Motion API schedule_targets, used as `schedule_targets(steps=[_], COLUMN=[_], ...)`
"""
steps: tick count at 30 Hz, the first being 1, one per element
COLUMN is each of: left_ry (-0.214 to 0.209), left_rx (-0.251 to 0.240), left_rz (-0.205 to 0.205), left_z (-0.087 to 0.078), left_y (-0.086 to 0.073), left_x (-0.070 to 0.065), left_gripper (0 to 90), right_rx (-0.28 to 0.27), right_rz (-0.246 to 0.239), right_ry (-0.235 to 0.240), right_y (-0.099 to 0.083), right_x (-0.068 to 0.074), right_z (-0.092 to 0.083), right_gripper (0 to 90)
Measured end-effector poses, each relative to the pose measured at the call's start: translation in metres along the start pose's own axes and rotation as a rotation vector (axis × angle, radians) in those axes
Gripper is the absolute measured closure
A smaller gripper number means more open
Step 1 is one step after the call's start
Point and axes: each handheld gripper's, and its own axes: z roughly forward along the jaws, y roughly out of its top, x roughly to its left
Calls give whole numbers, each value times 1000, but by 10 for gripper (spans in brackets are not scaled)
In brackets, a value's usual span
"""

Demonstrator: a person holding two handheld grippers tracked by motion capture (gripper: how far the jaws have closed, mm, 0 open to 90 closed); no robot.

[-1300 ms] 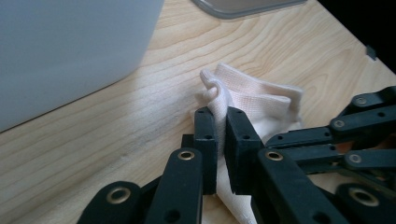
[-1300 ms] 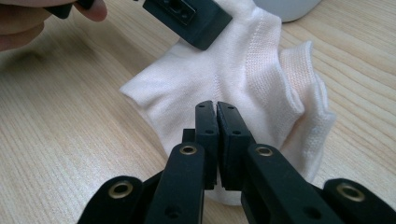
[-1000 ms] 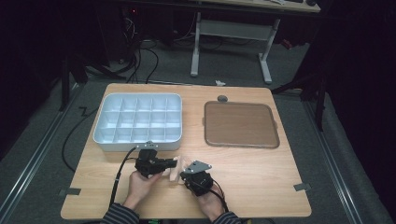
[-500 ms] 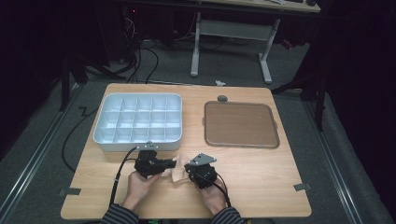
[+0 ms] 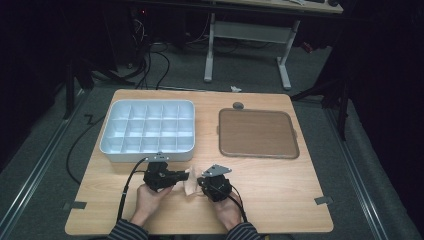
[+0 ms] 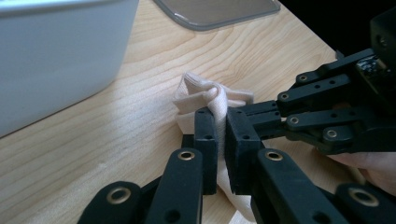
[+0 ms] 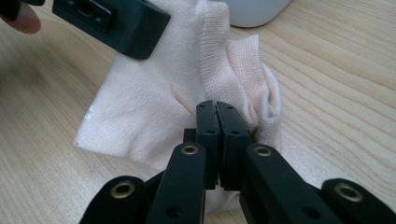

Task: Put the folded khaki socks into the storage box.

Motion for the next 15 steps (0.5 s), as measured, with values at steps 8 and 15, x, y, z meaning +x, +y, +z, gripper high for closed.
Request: schedule_targets(steps=[8, 15], left_ry=[-27, -30], left_rx=[-28, -24], left_rz=[1, 30], left_z=[-2, -2], left_y=[1, 6], left_x=[0, -5], left_gripper=[846, 847], right_rx=[17, 32], right_rz=[-25, -60], right_ry=[14, 32], right_y=[5, 11], right_x=[7, 15], right_z=[5, 11], right_gripper=[890, 891])
